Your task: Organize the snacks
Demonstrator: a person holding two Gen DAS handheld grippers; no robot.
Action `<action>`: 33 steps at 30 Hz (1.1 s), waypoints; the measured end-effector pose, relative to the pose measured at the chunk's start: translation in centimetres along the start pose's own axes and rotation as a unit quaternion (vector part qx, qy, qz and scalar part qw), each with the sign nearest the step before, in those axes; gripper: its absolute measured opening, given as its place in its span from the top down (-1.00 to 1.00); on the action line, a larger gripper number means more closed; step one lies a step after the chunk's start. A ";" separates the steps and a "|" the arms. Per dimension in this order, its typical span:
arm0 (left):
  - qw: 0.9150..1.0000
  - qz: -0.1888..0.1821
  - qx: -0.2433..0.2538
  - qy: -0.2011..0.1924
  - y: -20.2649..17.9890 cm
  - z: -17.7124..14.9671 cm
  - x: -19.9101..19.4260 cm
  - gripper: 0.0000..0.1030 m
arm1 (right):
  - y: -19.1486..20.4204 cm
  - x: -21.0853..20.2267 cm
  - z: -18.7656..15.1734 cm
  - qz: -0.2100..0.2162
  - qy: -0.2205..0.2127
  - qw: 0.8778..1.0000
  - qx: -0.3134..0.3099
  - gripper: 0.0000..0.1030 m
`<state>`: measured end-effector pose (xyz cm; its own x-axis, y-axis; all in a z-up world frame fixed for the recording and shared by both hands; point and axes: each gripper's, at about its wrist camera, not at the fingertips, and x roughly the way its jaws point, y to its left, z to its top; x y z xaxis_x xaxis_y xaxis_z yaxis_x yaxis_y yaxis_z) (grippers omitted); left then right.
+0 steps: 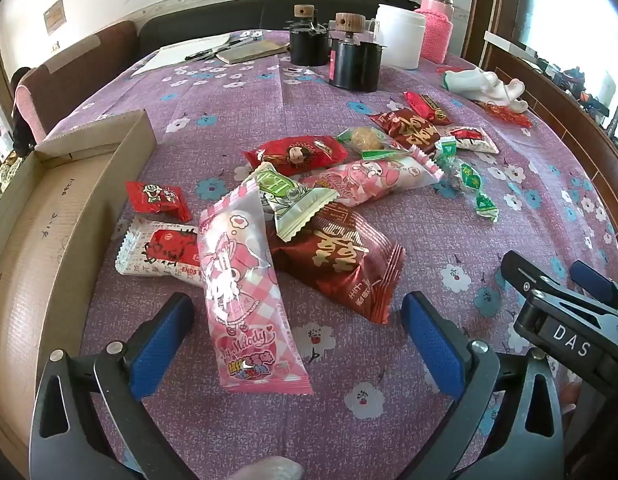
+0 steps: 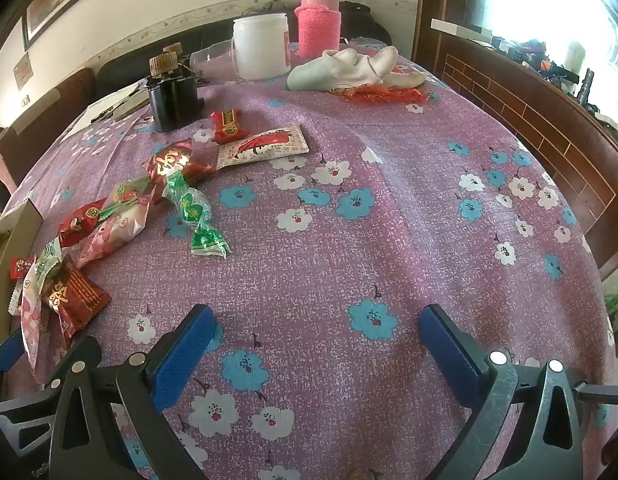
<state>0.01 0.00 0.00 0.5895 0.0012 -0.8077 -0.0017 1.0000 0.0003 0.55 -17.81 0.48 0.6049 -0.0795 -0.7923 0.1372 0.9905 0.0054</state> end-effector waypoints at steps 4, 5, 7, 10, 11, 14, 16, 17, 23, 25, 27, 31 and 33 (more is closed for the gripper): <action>1.000 0.000 0.000 -0.001 0.0 0.0 0.0 -1.00 | 0.0 0.0 0.0 0.000 0.001 1.000 0.000 -1.00; 1.000 0.000 0.000 -0.001 0.0 0.0 0.0 -1.00 | 0.0 0.0 0.0 0.000 0.000 1.000 0.000 -1.00; 1.000 0.001 0.000 -0.001 0.0 0.0 0.0 -1.00 | 0.0 0.0 0.0 0.000 0.000 1.000 0.000 -1.00; 1.000 0.005 -0.006 0.000 0.0 -0.1 -0.1 -1.00 | 0.0 0.0 0.0 0.000 0.000 1.000 0.000 -1.00; 1.000 0.006 -0.009 0.001 0.0 -0.1 -0.1 -1.00 | 0.0 0.0 0.0 0.000 0.000 1.000 0.000 -1.00; 1.000 -0.004 0.002 0.006 0.2 -1.1 -0.9 -1.00 | 0.0 0.0 0.0 0.000 0.000 1.000 0.000 -1.00; 1.000 -0.014 0.017 0.016 0.1 -1.4 -1.2 -1.00 | 0.0 0.0 0.0 0.000 0.000 1.000 0.000 -1.00; 0.999 -0.018 0.022 0.020 0.1 -1.5 -1.3 -1.00 | 0.0 0.0 0.0 0.000 0.000 1.000 0.000 -1.00; 0.999 -0.025 0.040 0.028 -0.7 -1.8 -1.7 -1.00 | 0.0 0.0 0.0 0.000 0.000 1.000 0.000 -1.00; 0.997 -0.043 0.053 0.033 -0.8 -2.2 -2.3 -1.00 | 0.0 0.0 0.0 0.000 0.000 1.000 0.000 -1.00; 0.996 -0.058 0.058 0.017 -0.8 -2.8 -3.5 -1.00 | 0.0 0.0 0.0 0.000 0.000 1.000 0.000 -1.00; 0.993 -0.083 0.046 -0.071 0.7 -3.8 -8.5 -1.00 | 0.0 0.0 0.0 0.000 0.001 1.000 0.000 -1.00; 0.992 -0.088 0.042 -0.084 1.9 -4.1 -10.4 -1.00 | 0.0 0.0 0.1 0.001 0.001 1.000 0.000 -1.00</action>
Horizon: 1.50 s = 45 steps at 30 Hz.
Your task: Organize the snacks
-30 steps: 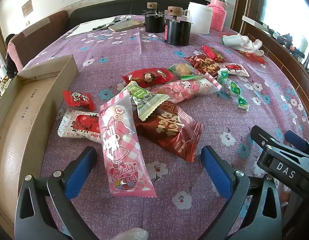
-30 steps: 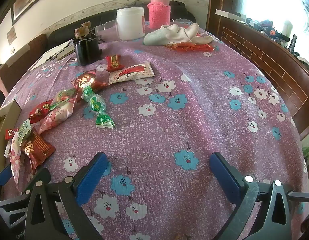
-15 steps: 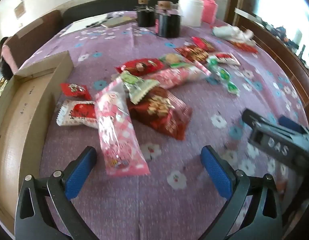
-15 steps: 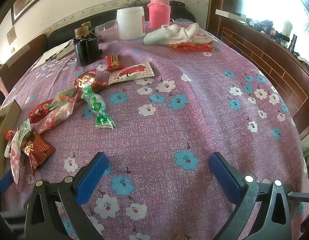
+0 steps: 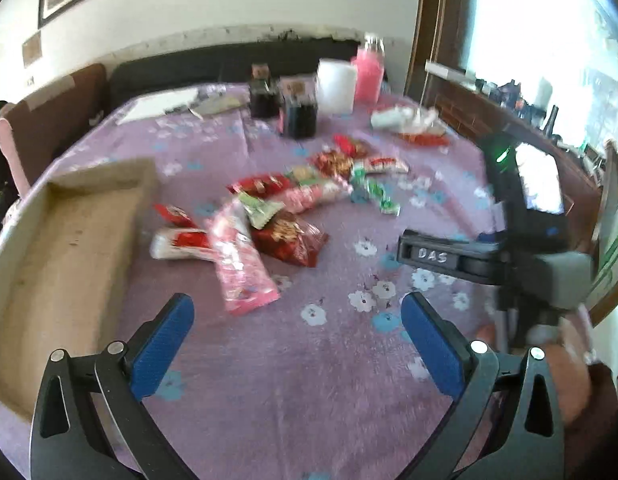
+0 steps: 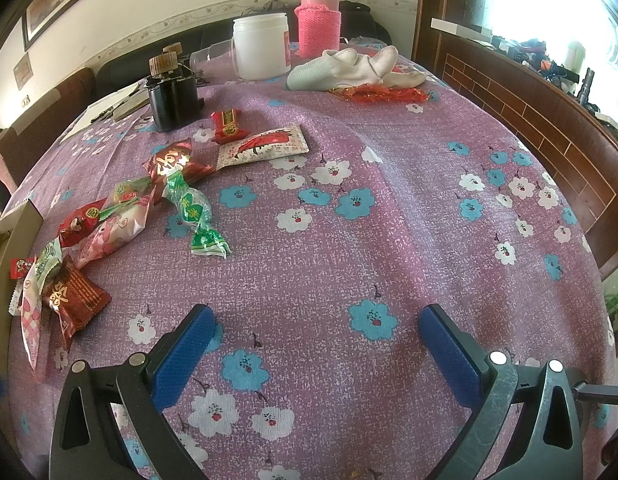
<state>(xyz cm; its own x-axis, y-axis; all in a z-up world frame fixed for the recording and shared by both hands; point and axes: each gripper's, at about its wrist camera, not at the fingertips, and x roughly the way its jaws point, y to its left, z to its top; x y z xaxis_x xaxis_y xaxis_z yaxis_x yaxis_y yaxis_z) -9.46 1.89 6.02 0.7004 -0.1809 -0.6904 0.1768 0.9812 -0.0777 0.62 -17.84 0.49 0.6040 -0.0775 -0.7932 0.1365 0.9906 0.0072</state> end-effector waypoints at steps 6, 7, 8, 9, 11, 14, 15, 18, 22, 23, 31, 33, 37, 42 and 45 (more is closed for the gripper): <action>0.999 -0.013 -0.031 -0.024 4.4 -0.4 -5.1 -1.00 | 0.2 -0.1 0.0 -0.003 0.015 1.000 -0.009 -1.00; 0.999 -0.011 -0.041 -0.032 5.4 -0.4 -5.9 -1.00 | 0.2 -0.2 -0.1 -0.002 0.015 1.000 -0.010 -1.00; 0.998 -0.010 -0.053 -0.041 6.4 -0.5 -6.8 -1.00 | 0.1 -0.2 -0.1 0.000 0.018 1.000 -0.012 -1.00; 0.996 -0.006 -0.071 -0.050 8.0 -0.4 -7.6 -1.00 | 0.1 -0.3 0.0 0.000 0.023 1.000 -0.013 -1.00; 0.993 0.003 -0.100 -0.068 10.3 -0.7 -9.0 -1.00 | 0.0 -0.7 0.4 -0.019 0.025 0.999 -0.014 -0.77; 0.982 0.006 -0.160 -0.098 14.1 -1.1 -10.1 -1.00 | 0.7 -5.0 0.5 -0.020 -0.039 0.999 -0.019 -0.68; 0.980 0.013 -0.174 -0.100 15.2 -1.3 -10.1 -1.00 | 1.3 -6.8 0.6 0.001 -0.065 0.998 -0.021 -0.68; 0.978 0.032 -0.188 -0.087 17.1 -1.7 -9.8 -1.00 | 4.5 -10.6 0.9 0.098 -0.100 0.989 -0.037 -0.71; 0.973 0.043 -0.212 -0.079 19.3 -3.0 -10.6 -1.00 | 10.4 -11.7 0.5 0.177 -0.084 0.977 -0.087 -0.68; 0.971 0.047 -0.218 -0.084 19.8 -3.2 -10.9 -1.00 | 12.1 -11.6 0.2 0.188 -0.075 0.974 -0.103 -0.65; 0.961 0.054 -0.248 -0.107 23.3 -5.0 -12.9 -1.00 | 23.5 -9.3 -2.4 0.274 0.034 0.950 -0.148 0.01; 0.960 0.054 -0.254 -0.108 24.2 -5.4 -13.0 -1.00 | 25.1 -8.6 -2.2 0.262 0.042 0.952 -0.156 0.01; 0.957 0.059 -0.261 -0.111 25.3 -6.0 -13.2 -1.00 | 27.7 -6.1 -2.3 0.243 0.087 0.952 -0.166 0.11; 0.956 0.060 -0.267 -0.103 25.4 -6.2 -12.9 -1.00 | 30.2 -5.7 -2.6 0.251 0.094 0.943 -0.196 0.14; 0.958 0.057 -0.261 -0.100 25.2 -6.1 -12.8 -1.00 | 30.2 -6.2 -2.0 0.271 0.094 0.936 -0.203 0.17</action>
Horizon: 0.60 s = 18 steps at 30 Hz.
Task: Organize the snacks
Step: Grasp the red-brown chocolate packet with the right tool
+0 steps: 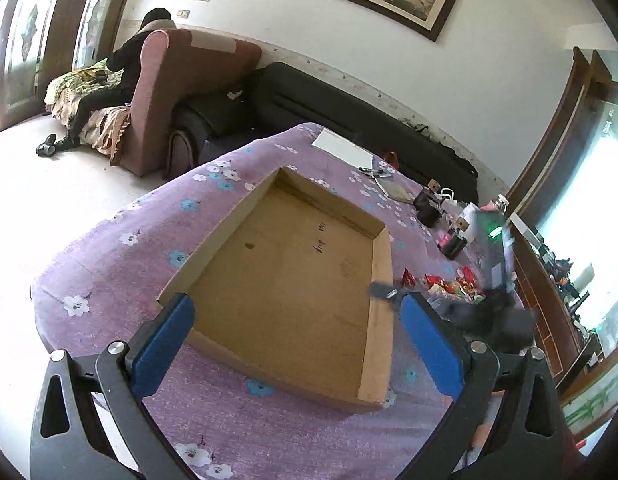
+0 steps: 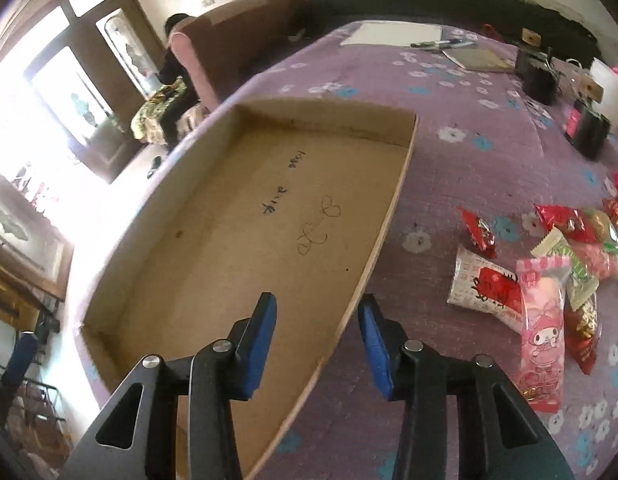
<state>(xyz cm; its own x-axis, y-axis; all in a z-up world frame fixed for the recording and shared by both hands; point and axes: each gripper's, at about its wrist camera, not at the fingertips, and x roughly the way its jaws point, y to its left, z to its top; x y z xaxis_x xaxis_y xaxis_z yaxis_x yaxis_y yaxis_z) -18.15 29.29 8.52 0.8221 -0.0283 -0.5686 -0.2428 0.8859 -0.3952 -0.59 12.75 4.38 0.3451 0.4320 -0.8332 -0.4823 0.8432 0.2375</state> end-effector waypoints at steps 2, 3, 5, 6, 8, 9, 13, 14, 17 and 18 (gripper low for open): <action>1.000 -0.001 0.004 -0.002 -0.3 -0.1 -0.1 -1.00 | -0.9 -1.6 1.2 0.002 -0.019 1.000 0.012 0.15; 1.000 -0.002 0.007 -0.006 -0.6 -0.2 -0.2 -1.00 | -2.1 -3.9 2.0 -0.002 -0.049 0.999 0.020 0.14; 1.000 -0.007 0.012 -0.013 -1.1 -0.2 -0.3 -1.00 | -4.0 -7.7 3.3 -0.008 -0.110 0.994 0.024 -0.51; 1.000 -0.011 0.016 -0.012 -1.6 -0.3 -0.2 -1.00 | -5.8 -10.6 2.9 -0.017 -0.163 0.986 0.038 -0.84; 1.000 -0.016 0.021 -0.005 -2.3 -0.5 0.2 -1.00 | -9.0 -13.9 1.2 0.003 -0.244 0.967 0.072 -0.99; 1.000 -0.020 0.024 0.001 -2.8 -0.7 0.6 -1.00 | -11.4 -14.4 0.6 -0.005 -0.231 0.967 0.106 -0.99; 0.998 -0.035 0.042 0.020 -4.8 -1.4 1.4 -1.00 | -14.7 -10.8 -0.2 -0.094 -0.112 0.984 0.101 -0.61; 0.998 -0.034 0.051 0.022 -5.4 -1.6 1.4 -1.00 | -15.1 -9.9 -0.5 -0.120 -0.100 0.983 0.096 -0.62; 0.997 -0.029 0.064 0.022 -6.4 -1.8 1.0 -1.00 | -15.4 -7.3 -0.5 -0.121 -0.081 0.985 0.089 -0.54; 0.997 -0.026 0.065 0.020 -6.6 -1.8 0.7 -1.00 | -15.1 -6.3 -0.1 -0.121 -0.079 0.986 0.083 -0.54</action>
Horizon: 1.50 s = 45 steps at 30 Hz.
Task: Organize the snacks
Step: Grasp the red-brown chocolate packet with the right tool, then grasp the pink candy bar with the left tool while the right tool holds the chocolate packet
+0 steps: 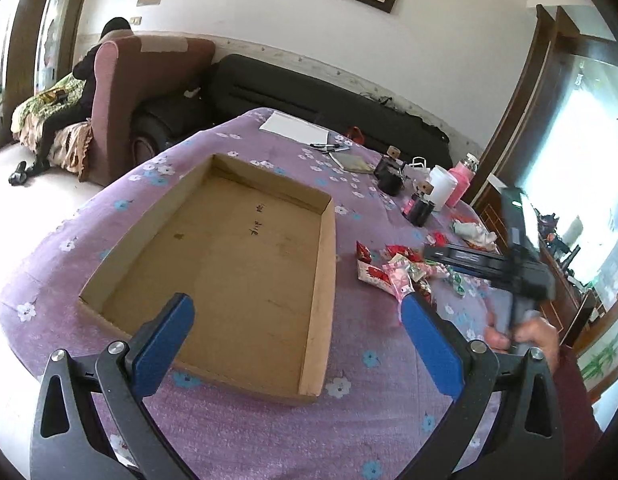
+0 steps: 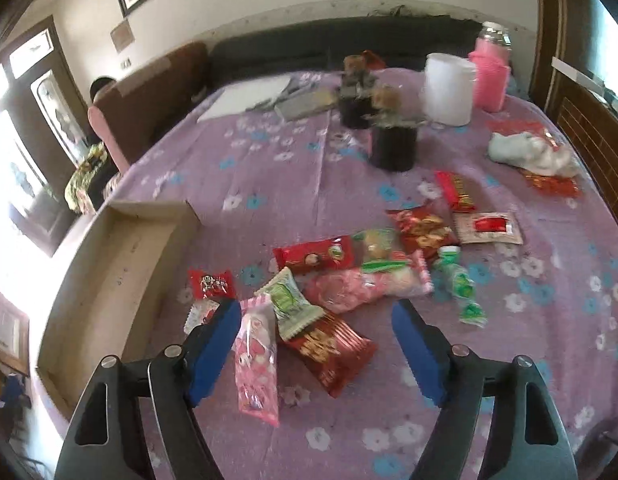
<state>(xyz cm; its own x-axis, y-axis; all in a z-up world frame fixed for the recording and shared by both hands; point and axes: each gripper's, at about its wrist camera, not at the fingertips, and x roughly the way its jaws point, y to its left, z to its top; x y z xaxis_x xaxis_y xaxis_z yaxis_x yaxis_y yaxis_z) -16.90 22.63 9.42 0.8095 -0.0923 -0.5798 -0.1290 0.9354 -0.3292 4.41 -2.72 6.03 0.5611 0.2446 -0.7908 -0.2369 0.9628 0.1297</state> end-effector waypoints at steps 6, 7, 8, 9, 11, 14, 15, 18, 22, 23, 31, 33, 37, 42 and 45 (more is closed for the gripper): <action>1.000 0.010 0.007 -0.001 -0.8 0.2 -0.6 -1.00 | 3.8 4.3 0.5 0.011 0.034 0.999 -0.028 -0.49; 1.000 0.010 0.009 -0.001 -0.9 0.1 -0.6 -1.00 | 4.3 4.7 0.1 0.012 0.045 0.998 -0.032 -0.37; 1.000 0.010 0.012 0.000 -1.0 0.1 -0.5 -1.00 | 4.2 5.2 -0.3 0.011 0.059 0.998 -0.036 -0.08; 1.000 0.009 0.015 0.001 -1.2 0.0 -0.4 -1.00 | 4.0 5.4 -0.7 0.007 0.073 0.996 -0.041 0.03; 1.000 0.003 0.018 0.003 -1.5 0.1 0.0 -1.00 | 3.2 4.3 -1.6 -0.005 0.072 0.996 -0.049 0.27; 1.000 -0.008 0.023 0.012 -2.2 -0.1 0.9 -1.00 | 0.7 2.6 -3.4 -0.018 0.089 0.995 -0.038 0.37; 0.999 -0.013 0.025 0.016 -2.6 -0.2 1.3 -1.00 | -0.3 1.8 -4.1 -0.023 0.091 0.995 -0.033 0.37; 0.998 -0.026 0.038 0.033 -4.2 -0.7 2.4 -1.00 | -3.8 -1.2 -5.4 0.019 0.070 0.997 0.007 0.26; 0.997 -0.035 0.056 0.049 -5.9 -1.2 3.0 -1.00 | -6.9 -5.7 -6.2 0.030 -0.012 0.999 0.037 -0.35; 0.996 -0.037 0.061 0.052 -6.3 -1.3 3.0 -1.00 | -7.3 -6.2 -6.2 0.029 -0.028 0.998 0.041 -0.64; 0.991 -0.046 0.104 0.071 -9.1 -2.3 3.5 -1.00 | -9.7 -4.6 -7.9 0.039 0.011 0.998 0.046 -0.43; 0.989 -0.050 0.112 0.080 -9.9 -2.6 4.0 -1.00 | -9.3 -4.1 -8.5 0.044 0.011 0.999 0.025 -0.43; 0.987 -0.056 0.119 0.095 -11.0 -3.2 4.7 -0.85 | -8.4 -2.4 -8.9 0.065 0.019 0.998 0.007 -0.43; 0.984 -0.057 0.136 0.102 -12.0 -3.5 5.1 -0.83 | -9.0 -2.5 -9.2 0.079 0.068 0.994 0.034 -0.25; 0.983 -0.062 0.136 0.111 -12.4 -3.4 5.9 -0.83 | -10.0 -3.3 -10.0 0.117 0.110 0.984 0.072 -0.27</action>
<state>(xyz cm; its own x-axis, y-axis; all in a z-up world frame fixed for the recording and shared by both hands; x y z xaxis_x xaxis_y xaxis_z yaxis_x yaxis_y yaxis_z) -12.49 9.31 7.58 0.6611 -0.2544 -0.7058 0.1444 0.9663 -0.2130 -3.05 -14.31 1.38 0.3163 0.4463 -0.8371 -0.2155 0.8932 0.3947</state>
